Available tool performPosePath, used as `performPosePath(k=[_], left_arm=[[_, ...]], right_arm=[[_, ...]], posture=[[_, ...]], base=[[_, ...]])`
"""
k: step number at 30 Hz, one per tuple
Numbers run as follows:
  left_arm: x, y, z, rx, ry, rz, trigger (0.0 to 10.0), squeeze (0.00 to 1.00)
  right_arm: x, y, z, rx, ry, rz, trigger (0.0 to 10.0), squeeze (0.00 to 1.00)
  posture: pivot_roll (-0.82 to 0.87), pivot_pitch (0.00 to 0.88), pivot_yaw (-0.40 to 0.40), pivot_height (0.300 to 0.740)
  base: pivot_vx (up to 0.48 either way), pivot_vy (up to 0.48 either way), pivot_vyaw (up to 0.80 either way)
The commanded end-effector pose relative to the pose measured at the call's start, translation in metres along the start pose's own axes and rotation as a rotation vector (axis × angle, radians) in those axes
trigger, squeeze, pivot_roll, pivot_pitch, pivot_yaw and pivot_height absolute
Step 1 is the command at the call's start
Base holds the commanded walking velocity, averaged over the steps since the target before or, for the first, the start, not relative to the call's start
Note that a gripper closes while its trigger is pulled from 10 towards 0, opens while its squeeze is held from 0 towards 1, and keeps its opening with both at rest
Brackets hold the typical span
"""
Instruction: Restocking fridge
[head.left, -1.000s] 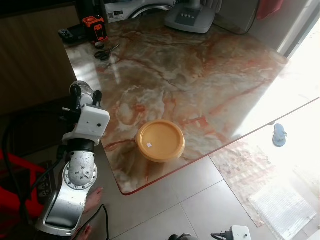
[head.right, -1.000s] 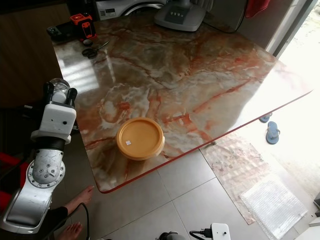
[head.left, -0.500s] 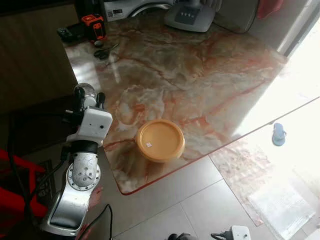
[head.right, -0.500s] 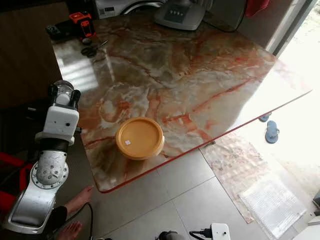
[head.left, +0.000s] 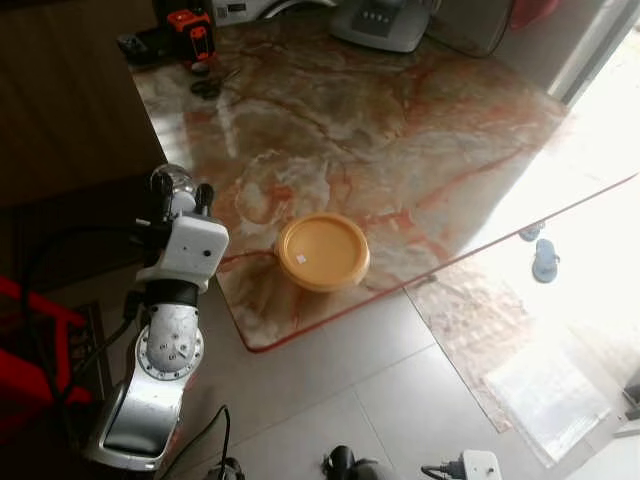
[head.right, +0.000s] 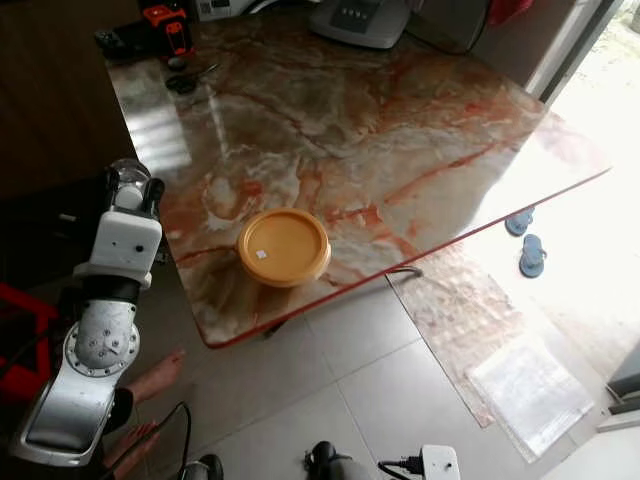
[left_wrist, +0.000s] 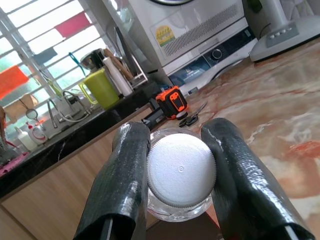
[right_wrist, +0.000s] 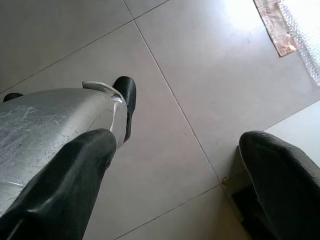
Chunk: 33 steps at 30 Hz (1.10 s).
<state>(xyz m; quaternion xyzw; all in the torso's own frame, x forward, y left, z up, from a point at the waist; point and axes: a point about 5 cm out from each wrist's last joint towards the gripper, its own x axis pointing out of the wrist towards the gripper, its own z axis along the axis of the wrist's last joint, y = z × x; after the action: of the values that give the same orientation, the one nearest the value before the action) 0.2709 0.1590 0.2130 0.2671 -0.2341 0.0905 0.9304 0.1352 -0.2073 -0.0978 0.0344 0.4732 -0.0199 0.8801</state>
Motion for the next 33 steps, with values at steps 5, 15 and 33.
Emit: performPosePath(k=[5, 15, 33], left_arm=[[-0.0008, -0.0014, 0.0029, 0.003, -0.025, -0.001, 10.0, 0.0], [-0.0004, -0.0019, 0.0029, 0.001, -0.024, -0.002, 10.0, 0.0], [0.0004, -0.0009, 0.0023, 0.006, -0.025, -0.004, 10.0, 0.0]], right_arm=[[-0.0028, -0.0002, -0.0121, 0.014, 0.04, -0.001, 10.0, 0.0], [-0.0026, -0.0007, -0.011, 0.013, 0.038, -0.001, 10.0, 0.0], [-0.0022, 0.0001, -0.0099, 0.019, 0.034, -0.001, 10.0, 0.0]], posture=[[-0.05, 0.17, -0.064, 0.74], [-0.05, 0.179, -0.068, 0.74], [-0.04, 0.189, -0.065, 0.74]], base=[[-0.272, 0.0, 0.0], [-0.27, 0.0, 0.0], [-0.268, 0.0, 0.0]])
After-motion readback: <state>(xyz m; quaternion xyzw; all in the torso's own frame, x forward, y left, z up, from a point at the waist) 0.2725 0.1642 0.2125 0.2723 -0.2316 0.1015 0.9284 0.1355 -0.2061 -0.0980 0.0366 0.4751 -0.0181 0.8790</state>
